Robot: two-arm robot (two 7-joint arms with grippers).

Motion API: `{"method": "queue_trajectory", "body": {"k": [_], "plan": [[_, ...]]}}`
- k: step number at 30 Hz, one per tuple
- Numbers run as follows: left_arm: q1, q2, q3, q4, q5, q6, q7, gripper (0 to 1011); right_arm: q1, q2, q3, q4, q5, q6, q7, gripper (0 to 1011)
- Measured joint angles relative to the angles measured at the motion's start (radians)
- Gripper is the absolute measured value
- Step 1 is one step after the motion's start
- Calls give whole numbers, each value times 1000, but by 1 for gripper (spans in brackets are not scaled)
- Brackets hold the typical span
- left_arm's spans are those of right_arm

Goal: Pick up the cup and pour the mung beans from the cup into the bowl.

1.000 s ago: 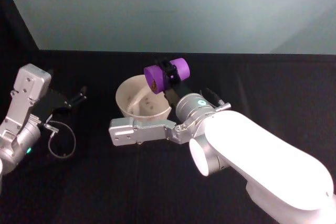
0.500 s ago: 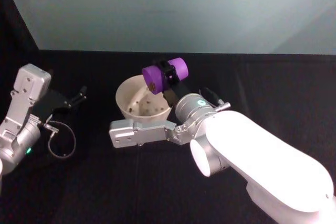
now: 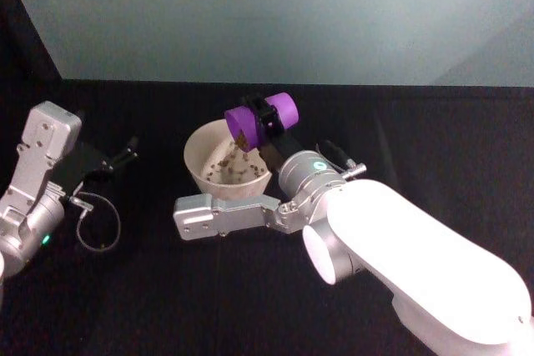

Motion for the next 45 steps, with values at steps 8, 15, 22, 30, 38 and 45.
{"method": "queue_trajectory", "body": {"k": [8, 15, 22, 30, 38, 45], "plan": [[0, 0, 0, 0, 0, 0, 0, 1000, -11, -4, 13, -7, -23, -7, 12, 717], [0, 0, 0, 0, 0, 0, 0, 1000, -18, -7, 20, -12, -48, -11, 21, 717], [0, 0, 0, 0, 0, 0, 0, 1000, -25, -12, 28, -16, -59, -17, 27, 717], [0, 0, 0, 0, 0, 0, 0, 1000, -28, -13, 32, -17, -70, -21, 32, 717], [0, 0, 0, 0, 0, 0, 0, 1000, -29, -11, 30, -19, -88, -22, 36, 717], [0, 0, 0, 0, 0, 0, 0, 1000, -27, -9, 23, -19, -106, -19, 39, 717]]}}
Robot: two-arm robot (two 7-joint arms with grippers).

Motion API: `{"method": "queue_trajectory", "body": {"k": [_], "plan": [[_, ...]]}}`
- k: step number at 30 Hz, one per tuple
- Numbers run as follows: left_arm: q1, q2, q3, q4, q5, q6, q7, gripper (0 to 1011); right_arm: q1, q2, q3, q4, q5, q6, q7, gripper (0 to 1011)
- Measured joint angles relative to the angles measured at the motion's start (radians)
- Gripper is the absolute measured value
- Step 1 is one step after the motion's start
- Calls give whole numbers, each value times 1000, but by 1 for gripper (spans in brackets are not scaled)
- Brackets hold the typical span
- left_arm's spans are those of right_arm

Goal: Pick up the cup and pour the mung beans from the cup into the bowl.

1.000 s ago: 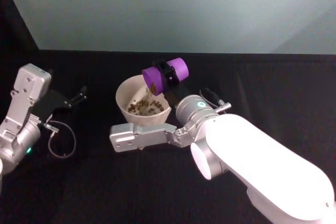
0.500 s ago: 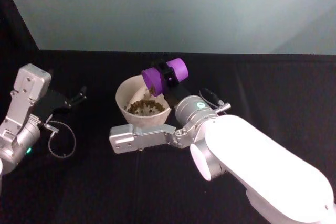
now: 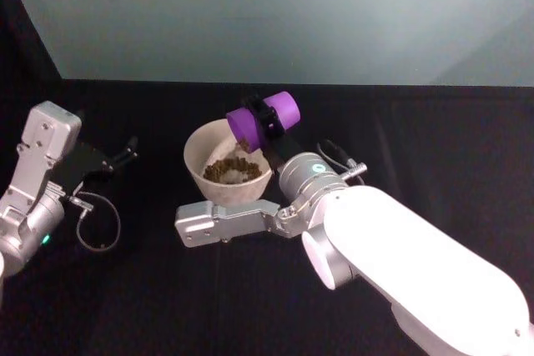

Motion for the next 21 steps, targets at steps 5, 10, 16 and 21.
{"method": "queue_trajectory", "body": {"k": [5, 10, 16, 21], "plan": [[0, 0, 0, 0, 0, 0, 0, 1000, 4, 3, -9, 0, -19, 1, 4, 717], [0, 0, 0, 0, 0, 0, 0, 1000, 7, 8, -18, 0, -32, -2, 6, 717], [0, 0, 0, 0, 0, 0, 0, 1000, 16, 18, -45, 0, -70, -9, 16, 717], [0, 0, 0, 0, 0, 0, 0, 1000, 20, 22, -64, 0, -102, -6, 23, 717]]}}
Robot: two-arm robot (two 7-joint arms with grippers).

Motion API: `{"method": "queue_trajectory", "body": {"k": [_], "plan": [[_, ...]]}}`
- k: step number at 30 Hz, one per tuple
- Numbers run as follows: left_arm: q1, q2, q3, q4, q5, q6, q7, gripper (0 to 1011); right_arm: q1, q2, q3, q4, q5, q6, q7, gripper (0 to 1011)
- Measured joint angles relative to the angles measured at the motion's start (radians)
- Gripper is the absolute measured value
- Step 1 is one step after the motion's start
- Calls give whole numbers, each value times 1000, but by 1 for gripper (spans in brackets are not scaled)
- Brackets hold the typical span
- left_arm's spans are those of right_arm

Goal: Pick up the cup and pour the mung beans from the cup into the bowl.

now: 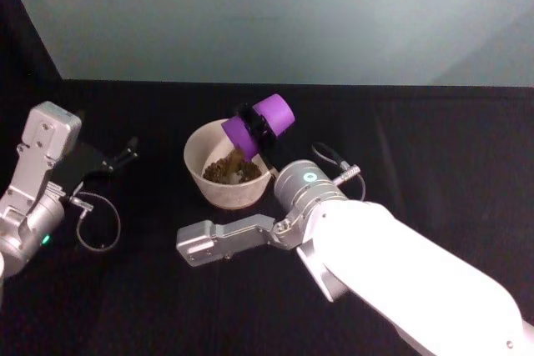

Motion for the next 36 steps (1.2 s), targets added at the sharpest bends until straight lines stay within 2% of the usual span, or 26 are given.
{"method": "queue_trajectory", "body": {"k": [16, 28, 36], "plan": [[0, 0, 0, 0, 0, 0, 0, 1000, 7, 6, -36, 1, -94, 28, 8, 717], [0, 0, 0, 0, 0, 0, 0, 1000, 31, 31, -101, 3, -224, 24, 2, 717], [0, 0, 0, 0, 0, 0, 0, 1000, 36, 35, -116, 6, -256, 23, 6, 717]]}}
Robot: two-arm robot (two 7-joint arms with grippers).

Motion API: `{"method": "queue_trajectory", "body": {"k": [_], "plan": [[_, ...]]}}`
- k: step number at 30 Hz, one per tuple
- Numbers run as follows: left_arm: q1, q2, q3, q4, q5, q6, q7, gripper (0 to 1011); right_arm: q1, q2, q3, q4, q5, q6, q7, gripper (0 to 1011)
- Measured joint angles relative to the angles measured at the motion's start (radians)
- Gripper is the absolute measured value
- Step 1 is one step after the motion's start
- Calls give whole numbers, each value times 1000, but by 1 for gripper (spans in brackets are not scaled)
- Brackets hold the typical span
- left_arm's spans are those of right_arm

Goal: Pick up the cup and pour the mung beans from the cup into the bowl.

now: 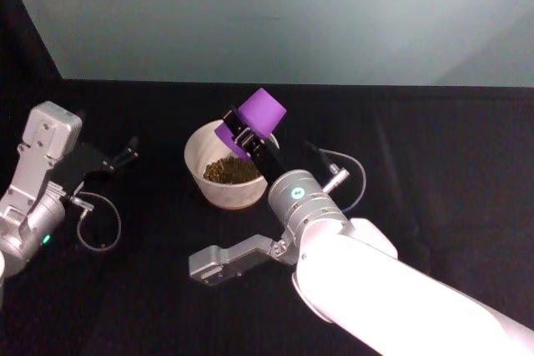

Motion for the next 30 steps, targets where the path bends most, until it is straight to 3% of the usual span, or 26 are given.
{"method": "queue_trajectory", "body": {"k": [8, 10, 11, 12, 14, 15, 16, 18, 19, 22, 23, 30], "plan": [[0, 0, 0, 0, 0, 0, 0, 1000, -3, -2, 4, -1, -4, 4, 0, 717], [0, 0, 0, 0, 0, 0, 0, 1000, -13, -2, 25, -14, 29, 3, -10, 717], [0, 0, 0, 0, 0, 0, 0, 1000, -25, -3, 52, -30, 68, 0, -28, 717], [0, 0, 0, 0, 0, 0, 0, 1000, -25, -3, 52, -30, 68, 0, -28, 717], [0, 0, 0, 0, 0, 0, 0, 1000, -50, -4, 109, -63, 159, -11, -57, 717], [0, 0, 0, 0, 0, 0, 0, 1000, -50, -4, 109, -63, 159, -11, -57, 717], [0, 0, 0, 0, 0, 0, 0, 1000, -59, -3, 133, -79, 211, -17, -70, 717], [0, 0, 0, 0, 0, 0, 0, 1000, -70, -5, 163, -96, 266, -25, -78, 717], [0, 0, 0, 0, 0, 0, 0, 1000, -81, -9, 193, -111, 323, -35, -84, 717], [0, 0, 0, 0, 0, 0, 0, 1000, -100, -19, 246, -131, 415, -47, -87, 717], [0, 0, 0, 0, 0, 0, 0, 1000, -111, -25, 281, -143, 475, -57, -89, 717], [0, 0, 0, 0, 0, 0, 0, 1000, -153, -54, 422, -177, 714, -92, -80, 717]]}}
